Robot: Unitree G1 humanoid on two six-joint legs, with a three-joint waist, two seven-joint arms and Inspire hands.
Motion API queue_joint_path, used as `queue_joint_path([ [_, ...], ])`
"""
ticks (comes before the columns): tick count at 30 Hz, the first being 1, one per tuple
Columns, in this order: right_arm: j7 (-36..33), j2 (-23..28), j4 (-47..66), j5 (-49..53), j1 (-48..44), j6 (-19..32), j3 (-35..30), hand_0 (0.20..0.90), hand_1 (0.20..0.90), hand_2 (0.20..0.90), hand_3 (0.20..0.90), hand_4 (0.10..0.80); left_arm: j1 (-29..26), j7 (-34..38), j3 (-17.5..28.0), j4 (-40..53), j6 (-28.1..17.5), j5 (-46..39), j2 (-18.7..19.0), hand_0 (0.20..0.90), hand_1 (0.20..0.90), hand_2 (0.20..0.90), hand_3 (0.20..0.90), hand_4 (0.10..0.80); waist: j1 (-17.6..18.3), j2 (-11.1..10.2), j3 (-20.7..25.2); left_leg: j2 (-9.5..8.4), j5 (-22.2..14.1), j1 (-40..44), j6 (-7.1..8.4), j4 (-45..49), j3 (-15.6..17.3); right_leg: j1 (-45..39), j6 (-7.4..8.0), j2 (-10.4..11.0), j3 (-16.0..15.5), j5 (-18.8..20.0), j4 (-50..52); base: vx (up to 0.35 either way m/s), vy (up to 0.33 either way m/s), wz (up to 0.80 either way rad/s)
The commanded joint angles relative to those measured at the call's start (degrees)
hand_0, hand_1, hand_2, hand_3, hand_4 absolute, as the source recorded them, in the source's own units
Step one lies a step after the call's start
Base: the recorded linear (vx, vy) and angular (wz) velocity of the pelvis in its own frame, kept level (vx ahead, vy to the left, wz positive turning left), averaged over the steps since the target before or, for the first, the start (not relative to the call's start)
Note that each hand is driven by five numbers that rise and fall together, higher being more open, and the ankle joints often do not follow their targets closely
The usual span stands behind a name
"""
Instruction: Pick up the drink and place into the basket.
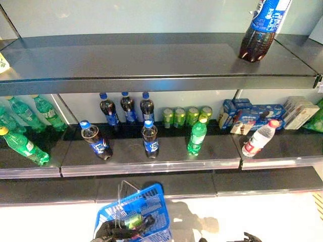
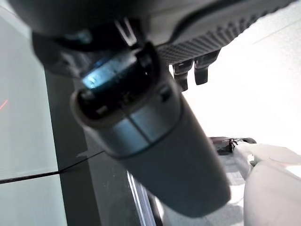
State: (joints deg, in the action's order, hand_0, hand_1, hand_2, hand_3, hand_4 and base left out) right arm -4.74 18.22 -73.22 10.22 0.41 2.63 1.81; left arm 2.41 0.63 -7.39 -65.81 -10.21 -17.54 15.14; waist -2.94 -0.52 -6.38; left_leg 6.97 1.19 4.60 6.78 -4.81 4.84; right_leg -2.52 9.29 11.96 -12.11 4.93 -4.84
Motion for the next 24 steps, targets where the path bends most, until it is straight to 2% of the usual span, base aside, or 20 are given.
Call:
queue_joint_path([
  [1, -1.8, 2.8, -0.7, 2.4, -5.5, 1.1, 1.8, 0.900, 0.900, 0.900, 0.900, 0.800, -9.0, 1.6, 1.4, 4.6, -6.9, -4.1, 6.0, 0.300, 0.300, 0.300, 0.200, 0.100, -0.7, 0.2, -5.4, 1.05, -0.7, -4.5, -1.21, 0.9, 3.9, 5.6, 1.62, 2.7, 1.7, -2.2, 5.9, -0.173, -0.001, -0.04],
  [7, -2.4, 4.4, 0.2, 3.4, -11.2, 0.3, 3.5, 0.900, 0.900, 0.900, 0.900, 0.800, -12.8, 3.5, -0.3, 6.7, -7.6, -7.7, 5.1, 0.300, 0.300, 0.300, 0.200, 0.100, -0.7, 0.9, -10.9, 1.22, 1.3, -11.4, -1.01, 1.0, 4.6, 12.7, 1.33, 2.9, 1.3, 0.0, 5.8, -0.165, 0.013, -0.07],
  [9, -2.2, 4.9, 1.0, 4.4, -12.4, 0.8, 4.0, 0.900, 0.900, 0.900, 0.900, 0.800, -14.3, 3.9, -0.8, 7.4, -7.7, -9.2, 5.2, 0.300, 0.300, 0.300, 0.200, 0.100, -0.9, 0.8, -12.9, 1.33, 1.0, -15.6, -1.08, 5.7, 3.7, 16.3, 0.68, 3.2, 1.5, -1.1, 10.1, -0.205, -0.011, -0.11],
  [10, -2.1, 5.3, 1.5, 5.2, -13.0, 1.3, 4.2, 0.900, 0.900, 0.900, 0.900, 0.800, -15.2, 4.2, -1.2, 7.5, -7.8, -10.3, 5.4, 0.300, 0.300, 0.300, 0.200, 0.100, -0.9, 0.6, -14.6, 1.57, 0.5, -19.2, -0.95, 10.6, 2.2, 19.1, 0.07, 3.5, 1.8, -1.9, 13.9, -0.182, -0.027, -0.02],
  [12, -1.8, 5.5, 1.7, 5.9, -13.3, 1.8, 4.5, 0.900, 0.900, 0.900, 0.900, 0.800, -15.6, 4.4, -1.4, 7.6, -7.9, -11.0, 5.6, 0.300, 0.300, 0.300, 0.200, 0.100, -1.0, 0.4, -15.6, 1.62, -0.2, -21.5, -0.82, 14.3, 0.9, 20.7, -0.43, 3.7, 2.0, -2.8, 16.6, -0.127, -0.043, 0.04],
  [14, -1.4, 6.0, 1.9, 6.6, -13.4, 3.5, 4.7, 0.900, 0.900, 0.900, 0.900, 0.800, -15.9, 4.4, -1.8, 8.0, -7.6, -11.5, 5.9, 0.300, 0.300, 0.300, 0.200, 0.100, -1.1, 0.0, -16.6, 1.69, -2.0, -24.3, -0.70, 19.6, -0.6, 22.9, -0.91, 4.2, 2.3, -4.2, 20.3, -0.107, -0.058, 0.06],
  [17, 0.0, 6.6, 3.2, 9.7, -13.5, 8.6, 4.4, 0.900, 0.900, 0.900, 0.900, 0.800, -15.2, 3.9, -1.9, 7.8, -7.9, -11.2, 6.3, 0.300, 0.300, 0.300, 0.200, 0.100, -1.5, -0.5, -17.6, 1.89, -6.2, -27.8, -1.07, 28.0, -2.5, 26.7, -1.68, 4.8, 3.3, -7.4, 28.4, -0.054, -0.030, 0.00],
  [20, 1.6, 6.6, 6.8, 12.4, -13.2, 13.7, 4.1, 0.900, 0.900, 0.900, 0.900, 0.800, -13.8, 3.8, -1.4, 7.7, -8.0, -11.2, 6.9, 0.300, 0.300, 0.300, 0.200, 0.100, -1.6, -1.0, -17.6, 2.10, -8.3, -29.3, -1.63, 31.4, -2.9, 28.7, -2.09, 4.8, 4.1, -9.3, 32.8, 0.009, -0.019, -0.02],
  [21, 1.6, 6.6, 6.8, 12.4, -13.2, 13.7, 4.1, 0.900, 0.900, 0.900, 0.900, 0.800, -13.8, 3.8, -1.4, 7.7, -8.0, -11.2, 6.9, 0.300, 0.300, 0.300, 0.200, 0.100, -1.6, -1.0, -17.6, 2.10, -8.3, -29.3, -1.63, 31.4, -2.9, 28.7, -2.09, 4.8, 4.1, -9.3, 32.8, 0.000, -0.042, 0.00],
  [23, 1.2, 6.6, 13.0, 13.4, -13.1, 15.4, 4.8, 0.900, 0.900, 0.900, 0.900, 0.800, -13.4, 4.0, -1.1, 7.9, -7.9, -11.6, 7.2, 0.300, 0.300, 0.300, 0.200, 0.100, -1.6, -1.3, -17.5, 1.93, -8.7, -30.0, -2.00, 32.3, -3.3, 29.8, -2.24, 4.7, 4.3, -9.8, 34.6, 0.002, -0.050, -0.04],
  [24, 0.3, 6.7, 19.6, 14.2, -12.9, 16.2, 5.6, 0.900, 0.900, 0.900, 0.900, 0.800, -12.9, 4.1, -1.0, 8.3, -8.0, -11.6, 7.3, 0.300, 0.300, 0.300, 0.200, 0.100, -1.6, -1.6, -17.5, 1.62, -8.8, -30.0, -2.28, 32.3, -3.8, 30.2, -2.19, 4.5, 4.6, -9.9, 35.0, 0.012, -0.044, -0.10],
])
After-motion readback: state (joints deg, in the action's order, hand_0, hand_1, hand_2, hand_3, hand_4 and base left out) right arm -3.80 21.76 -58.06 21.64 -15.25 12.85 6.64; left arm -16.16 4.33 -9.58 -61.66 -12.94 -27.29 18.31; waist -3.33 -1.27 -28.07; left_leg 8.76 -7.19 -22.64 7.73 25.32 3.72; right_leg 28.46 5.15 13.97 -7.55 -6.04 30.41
